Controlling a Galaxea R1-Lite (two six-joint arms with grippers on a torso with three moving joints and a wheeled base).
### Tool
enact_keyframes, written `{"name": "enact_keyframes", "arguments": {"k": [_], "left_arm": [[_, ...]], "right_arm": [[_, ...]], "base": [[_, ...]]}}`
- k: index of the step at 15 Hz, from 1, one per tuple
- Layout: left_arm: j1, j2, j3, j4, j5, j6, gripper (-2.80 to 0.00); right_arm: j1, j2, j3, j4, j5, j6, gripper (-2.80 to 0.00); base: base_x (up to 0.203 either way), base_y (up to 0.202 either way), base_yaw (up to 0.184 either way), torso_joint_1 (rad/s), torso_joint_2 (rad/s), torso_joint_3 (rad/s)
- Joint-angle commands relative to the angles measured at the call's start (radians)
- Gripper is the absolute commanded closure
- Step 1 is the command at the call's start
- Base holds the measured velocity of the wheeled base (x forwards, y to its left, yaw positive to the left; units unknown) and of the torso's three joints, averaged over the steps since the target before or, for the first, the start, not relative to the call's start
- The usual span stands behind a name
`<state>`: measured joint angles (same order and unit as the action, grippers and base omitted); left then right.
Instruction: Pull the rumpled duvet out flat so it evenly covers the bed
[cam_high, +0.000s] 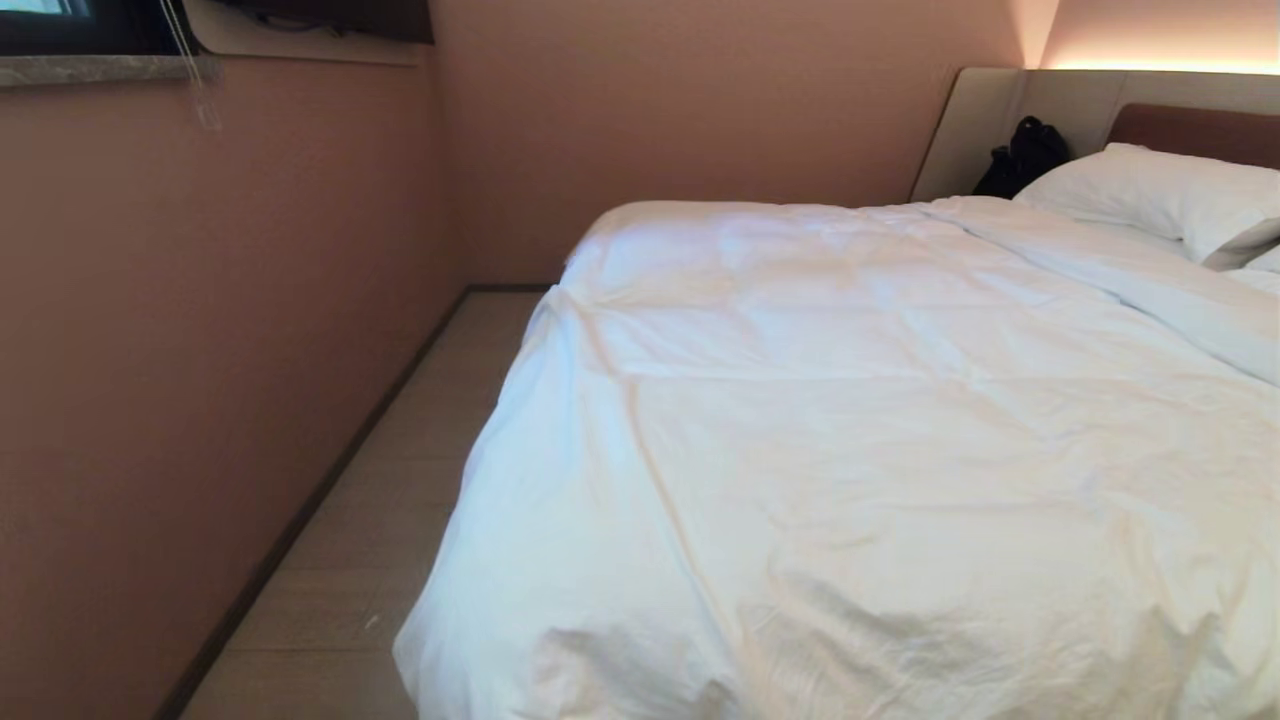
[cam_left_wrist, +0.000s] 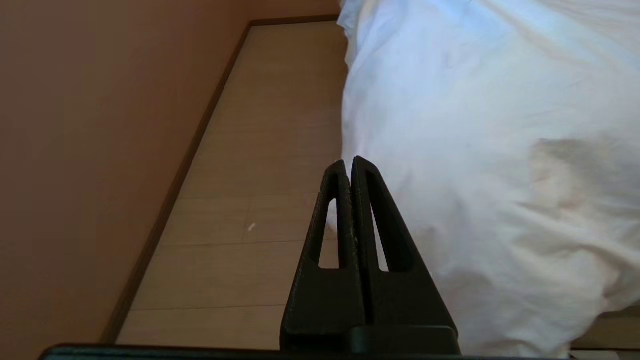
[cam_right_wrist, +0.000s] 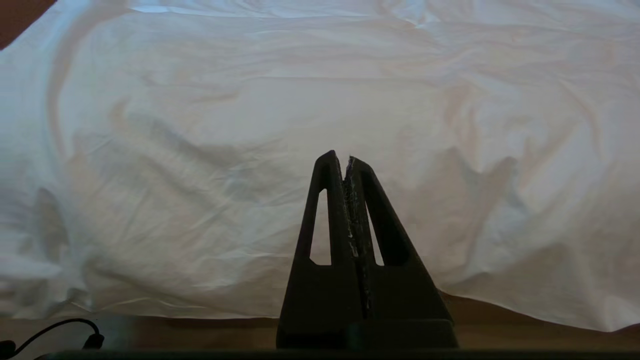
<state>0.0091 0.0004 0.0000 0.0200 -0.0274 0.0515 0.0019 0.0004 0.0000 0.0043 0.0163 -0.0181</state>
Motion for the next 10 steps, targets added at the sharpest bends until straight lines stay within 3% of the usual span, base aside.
{"name": "enact_keyframes", "arguments": {"k": [1,10], "left_arm": [[0.000,0.000,0.000,0.000,0.000,-0.001,0.00],[0.000,0.000,-0.002,0.000,0.000,0.001,0.00]], "right_arm": [[0.001,0.000,0.000,0.000,0.001,0.000,0.00],[0.000,0.000,0.000,0.000,0.001,0.000,0.00]], "base": [[0.000,0.195,0.001,0.002,0.01,0.002],[0.000,0.197,0.001,0.003,0.00,0.001]]}}
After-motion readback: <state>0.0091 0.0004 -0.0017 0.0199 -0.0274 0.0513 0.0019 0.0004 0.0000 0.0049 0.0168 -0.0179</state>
